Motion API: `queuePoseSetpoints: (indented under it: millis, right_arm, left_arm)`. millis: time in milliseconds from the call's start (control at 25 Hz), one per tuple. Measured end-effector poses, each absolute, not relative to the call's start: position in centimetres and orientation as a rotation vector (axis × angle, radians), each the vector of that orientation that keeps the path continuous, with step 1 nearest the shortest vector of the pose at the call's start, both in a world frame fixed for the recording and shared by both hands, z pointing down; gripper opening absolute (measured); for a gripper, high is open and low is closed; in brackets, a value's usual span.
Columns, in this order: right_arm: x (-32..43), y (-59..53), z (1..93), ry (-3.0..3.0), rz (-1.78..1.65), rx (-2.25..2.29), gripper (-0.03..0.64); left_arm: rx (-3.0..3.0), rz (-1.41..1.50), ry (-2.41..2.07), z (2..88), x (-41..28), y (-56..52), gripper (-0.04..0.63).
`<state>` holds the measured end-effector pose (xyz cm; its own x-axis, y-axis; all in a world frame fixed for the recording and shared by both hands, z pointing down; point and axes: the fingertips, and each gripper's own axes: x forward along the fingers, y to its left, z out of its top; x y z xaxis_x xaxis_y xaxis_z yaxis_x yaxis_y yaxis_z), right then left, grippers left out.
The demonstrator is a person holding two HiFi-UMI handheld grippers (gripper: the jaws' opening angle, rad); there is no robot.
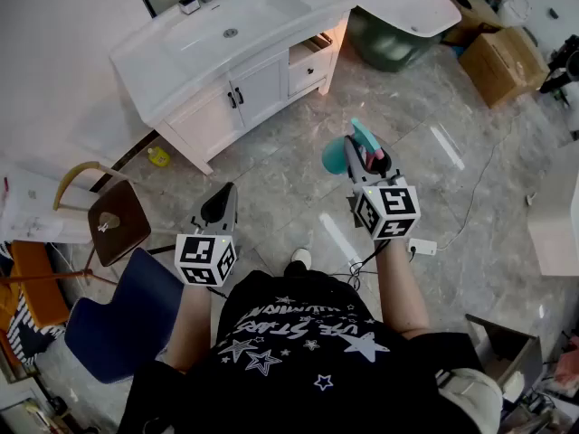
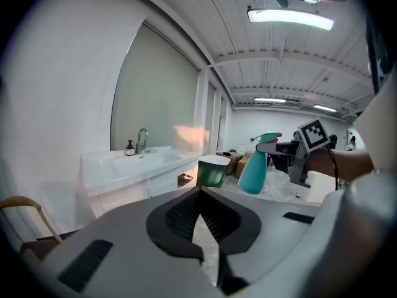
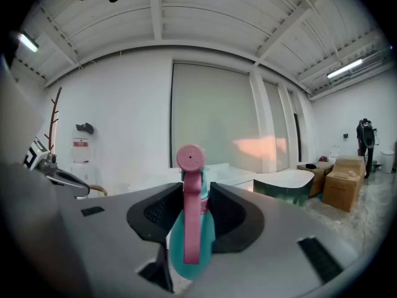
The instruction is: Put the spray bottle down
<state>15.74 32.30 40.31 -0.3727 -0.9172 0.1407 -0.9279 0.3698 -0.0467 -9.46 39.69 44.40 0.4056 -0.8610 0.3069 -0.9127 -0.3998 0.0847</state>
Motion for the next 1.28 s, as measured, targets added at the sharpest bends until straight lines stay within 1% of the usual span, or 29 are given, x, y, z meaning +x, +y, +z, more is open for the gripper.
queuePoseSetpoints:
  millis: [200,360,880,1280]
  right_arm:
    - [13.6,33.3,40.3,-2.523,0.178,1.694,0.142]
    - [13.6,32.8,40.2,-2.511,0.183,1.697,0.143]
    - [16.9,29.8,41.5,-2.494,0.221,1.726,0.143]
    - [18.6,23.0,42.9,-2.474,0.267,1.742,0.143]
  left_arm:
    - [2.403,0.316,-1.561,44.8,-11.7,40.5,0.015]
    - [2.394,0.313,-1.566,44.6,-12.1,39.8,0.015]
    - [2.418,0.341,-1.555,45.0,-9.3,35.6,0.015]
    - [2.398,0.341,-1.549,45.9,-8.1,29.0,0.015]
